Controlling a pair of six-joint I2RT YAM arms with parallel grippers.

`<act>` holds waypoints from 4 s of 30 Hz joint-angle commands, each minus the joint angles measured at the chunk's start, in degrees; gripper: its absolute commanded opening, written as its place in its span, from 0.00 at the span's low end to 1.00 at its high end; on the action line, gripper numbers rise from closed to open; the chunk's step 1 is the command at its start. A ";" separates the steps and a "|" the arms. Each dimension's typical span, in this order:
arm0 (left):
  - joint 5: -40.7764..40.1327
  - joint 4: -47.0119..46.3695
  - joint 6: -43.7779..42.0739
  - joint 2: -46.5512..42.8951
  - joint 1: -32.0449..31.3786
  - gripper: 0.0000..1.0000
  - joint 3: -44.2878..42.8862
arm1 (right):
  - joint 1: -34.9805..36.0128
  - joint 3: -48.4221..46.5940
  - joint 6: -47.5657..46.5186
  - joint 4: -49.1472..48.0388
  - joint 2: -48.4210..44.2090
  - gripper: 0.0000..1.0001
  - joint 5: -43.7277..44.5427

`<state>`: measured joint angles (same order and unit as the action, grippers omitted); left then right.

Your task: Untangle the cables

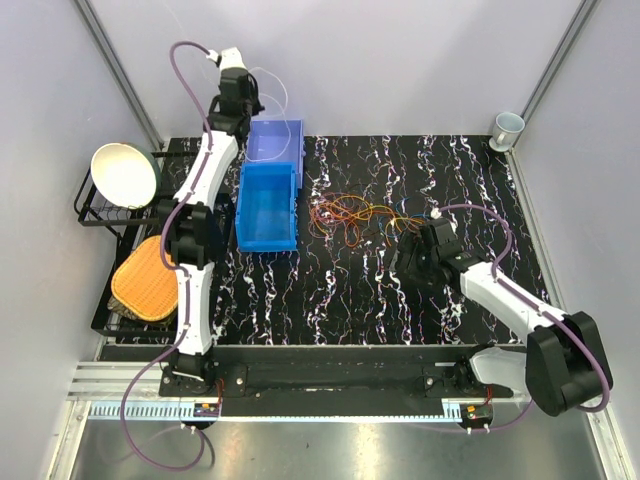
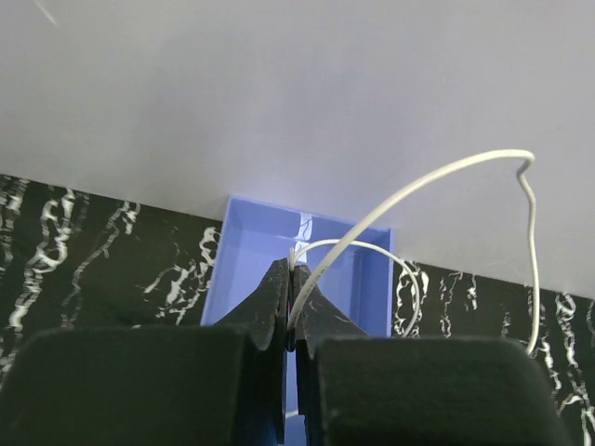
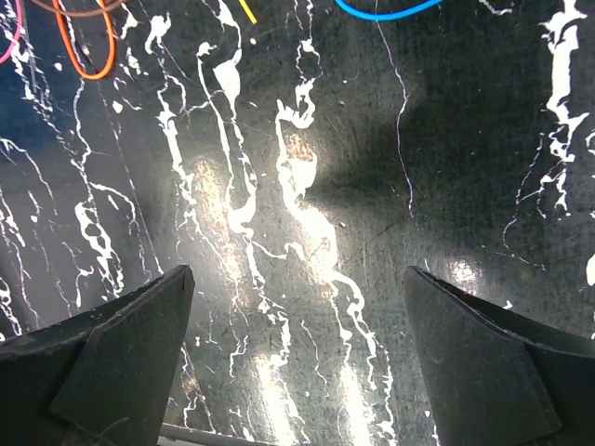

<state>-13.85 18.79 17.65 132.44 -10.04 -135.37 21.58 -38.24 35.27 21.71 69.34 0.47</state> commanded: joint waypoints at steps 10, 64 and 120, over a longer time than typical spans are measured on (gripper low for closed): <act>1.45 -5.87 1.42 4.23 0.02 0.02 -1.04 | -0.05 -1.93 -0.99 -3.26 2.20 1.00 -1.61; 5.94 -10.96 55.82 -31.81 -24.76 0.94 61.19 | -0.05 2.47 5.95 9.13 -16.87 1.00 -4.16; -11.30 8.72 15.25 -23.98 -41.98 0.00 1.19 | -0.05 3.87 2.26 6.14 -17.13 1.00 -4.95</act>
<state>-24.86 30.41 51.77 117.40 -48.88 -120.53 21.58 -34.04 37.80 29.36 53.08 -4.19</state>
